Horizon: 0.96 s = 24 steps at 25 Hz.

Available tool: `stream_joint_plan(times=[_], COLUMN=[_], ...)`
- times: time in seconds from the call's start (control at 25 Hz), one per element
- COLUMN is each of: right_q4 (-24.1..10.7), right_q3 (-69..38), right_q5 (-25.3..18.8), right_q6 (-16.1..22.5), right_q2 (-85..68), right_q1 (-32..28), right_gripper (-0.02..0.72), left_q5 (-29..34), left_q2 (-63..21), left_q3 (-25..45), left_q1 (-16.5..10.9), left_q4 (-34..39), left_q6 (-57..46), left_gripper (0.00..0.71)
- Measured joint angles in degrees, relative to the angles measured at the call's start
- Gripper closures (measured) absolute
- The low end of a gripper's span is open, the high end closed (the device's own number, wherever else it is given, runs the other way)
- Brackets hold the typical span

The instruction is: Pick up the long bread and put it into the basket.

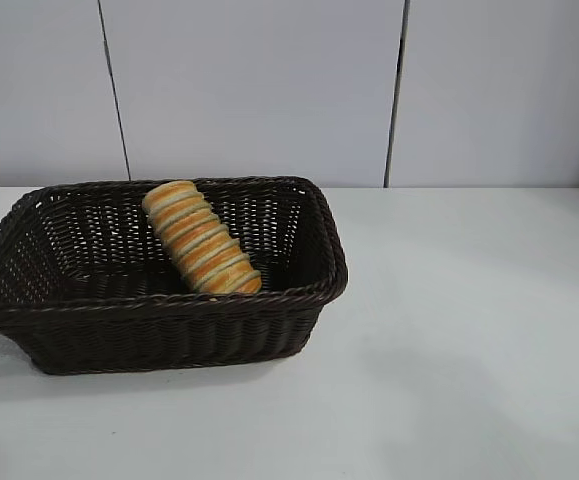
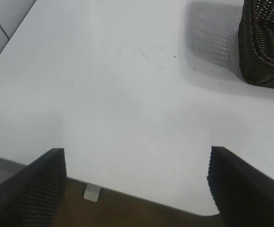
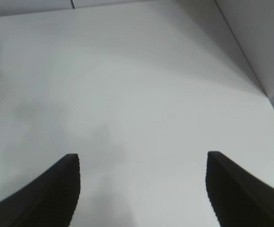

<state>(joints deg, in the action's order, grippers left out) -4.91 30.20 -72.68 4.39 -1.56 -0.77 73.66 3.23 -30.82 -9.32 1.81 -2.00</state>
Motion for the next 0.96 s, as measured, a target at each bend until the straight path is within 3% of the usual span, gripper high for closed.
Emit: stream_joint_plan(times=[0.96], right_q4=[0.7], right_q3=[-0.1], right_q5=[0.0], right_q6=[0.4], right_q2=[0.1], right_q1=[2.9], right_gripper=[0.188], left_q5=[0.0], left_q2=[0.0], left_q3=[0.0], left_q1=[0.0], left_q4=[0.0], left_q6=[0.0], left_gripper=[0.116])
